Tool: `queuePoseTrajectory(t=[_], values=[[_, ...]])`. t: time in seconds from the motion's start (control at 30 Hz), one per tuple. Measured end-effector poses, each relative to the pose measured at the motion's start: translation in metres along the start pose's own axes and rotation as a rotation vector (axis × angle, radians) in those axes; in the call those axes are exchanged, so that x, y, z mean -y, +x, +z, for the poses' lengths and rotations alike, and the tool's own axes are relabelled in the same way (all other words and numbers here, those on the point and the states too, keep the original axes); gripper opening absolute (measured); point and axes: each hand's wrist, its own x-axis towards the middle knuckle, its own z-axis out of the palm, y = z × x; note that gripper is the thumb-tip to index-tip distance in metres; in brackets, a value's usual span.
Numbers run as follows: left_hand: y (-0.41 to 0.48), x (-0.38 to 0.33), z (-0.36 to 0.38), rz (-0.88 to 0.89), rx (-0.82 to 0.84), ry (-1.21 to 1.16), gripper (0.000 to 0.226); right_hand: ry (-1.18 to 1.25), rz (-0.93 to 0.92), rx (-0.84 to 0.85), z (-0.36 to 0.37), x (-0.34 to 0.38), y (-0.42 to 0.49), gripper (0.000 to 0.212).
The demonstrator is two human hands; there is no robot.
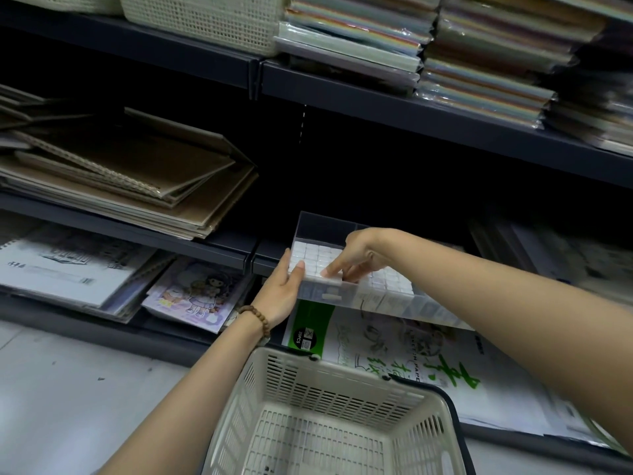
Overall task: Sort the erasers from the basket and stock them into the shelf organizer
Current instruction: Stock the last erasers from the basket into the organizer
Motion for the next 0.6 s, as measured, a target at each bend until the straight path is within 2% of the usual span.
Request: queuePoseTrajectory(t=[0.07, 0.13, 0.33, 0.5, 0.6], values=[[0.006, -0.001, -0.005, 0.045, -0.009, 0.145, 0.052, 0.003, -0.010, -0.016, -0.001, 0.000, 0.004, 0.061], [0.013, -0.003, -0.008, 0.079, 0.006, 0.194, 0.048, 0.004, -0.010, -0.020, -0.004, 0.001, 0.008, 0.060], [0.034, -0.009, -0.004, 0.009, -0.001, 0.056, 0.057, 0.043, -0.069, -0.094, -0.011, 0.001, 0.022, 0.050], [0.037, -0.005, 0.000, 0.007, -0.030, 0.082, 0.059, 0.004, -0.054, -0.035, -0.023, -0.002, 0.026, 0.024], [0.036, -0.005, 0.007, -0.007, -0.111, 0.092, 0.059, 0.024, -0.071, -0.070, -0.020, -0.006, 0.027, 0.021]])
